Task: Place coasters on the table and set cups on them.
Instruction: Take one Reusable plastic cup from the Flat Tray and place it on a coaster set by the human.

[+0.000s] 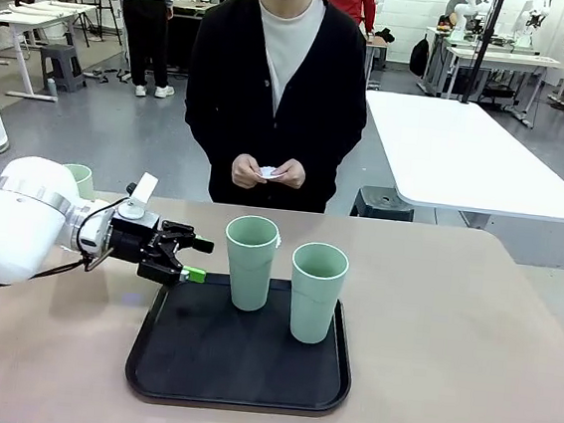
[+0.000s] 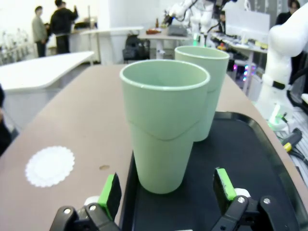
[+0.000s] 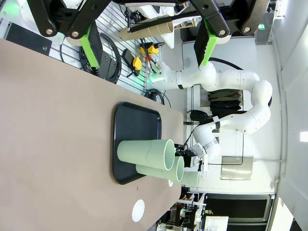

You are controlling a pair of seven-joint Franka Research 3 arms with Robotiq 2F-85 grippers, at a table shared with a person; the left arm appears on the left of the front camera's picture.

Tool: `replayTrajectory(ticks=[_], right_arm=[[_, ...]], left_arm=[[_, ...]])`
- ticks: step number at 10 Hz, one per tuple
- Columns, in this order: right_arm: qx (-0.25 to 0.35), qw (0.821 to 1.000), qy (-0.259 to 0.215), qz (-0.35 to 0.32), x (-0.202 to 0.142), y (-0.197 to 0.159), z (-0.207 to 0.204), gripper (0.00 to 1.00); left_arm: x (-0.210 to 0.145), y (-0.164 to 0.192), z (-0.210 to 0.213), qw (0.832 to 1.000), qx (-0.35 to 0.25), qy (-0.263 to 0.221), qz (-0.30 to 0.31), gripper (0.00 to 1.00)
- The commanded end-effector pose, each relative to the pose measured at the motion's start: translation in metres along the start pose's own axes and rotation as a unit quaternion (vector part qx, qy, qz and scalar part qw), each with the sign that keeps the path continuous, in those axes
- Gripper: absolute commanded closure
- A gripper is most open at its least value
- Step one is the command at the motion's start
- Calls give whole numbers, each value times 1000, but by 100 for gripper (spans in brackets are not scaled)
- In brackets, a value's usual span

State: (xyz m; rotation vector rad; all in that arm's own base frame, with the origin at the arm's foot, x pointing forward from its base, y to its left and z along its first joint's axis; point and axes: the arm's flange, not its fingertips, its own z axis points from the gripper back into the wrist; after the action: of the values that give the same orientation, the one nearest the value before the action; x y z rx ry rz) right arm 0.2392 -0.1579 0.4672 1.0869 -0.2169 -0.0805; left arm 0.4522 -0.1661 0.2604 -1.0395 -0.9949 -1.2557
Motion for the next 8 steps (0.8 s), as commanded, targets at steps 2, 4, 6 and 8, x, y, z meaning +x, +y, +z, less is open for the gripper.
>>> replayTrajectory(ticks=[2,4,6,8], right_arm=[[4,1000,1,2,0,-1,0,0],[4,1000,1,2,0,-1,0,0],[4,1000,1,2,0,-1,0,0],[4,1000,1,2,0,-1,0,0]], left_arm=[[-1,5,-16,1000,21,-21,-4,0],[0,5,-24,999,19,-31,-9,0],[-2,7,-33,999,10,-31,-6,0],[-1,10,-41,999,6,-36,-12,0]])
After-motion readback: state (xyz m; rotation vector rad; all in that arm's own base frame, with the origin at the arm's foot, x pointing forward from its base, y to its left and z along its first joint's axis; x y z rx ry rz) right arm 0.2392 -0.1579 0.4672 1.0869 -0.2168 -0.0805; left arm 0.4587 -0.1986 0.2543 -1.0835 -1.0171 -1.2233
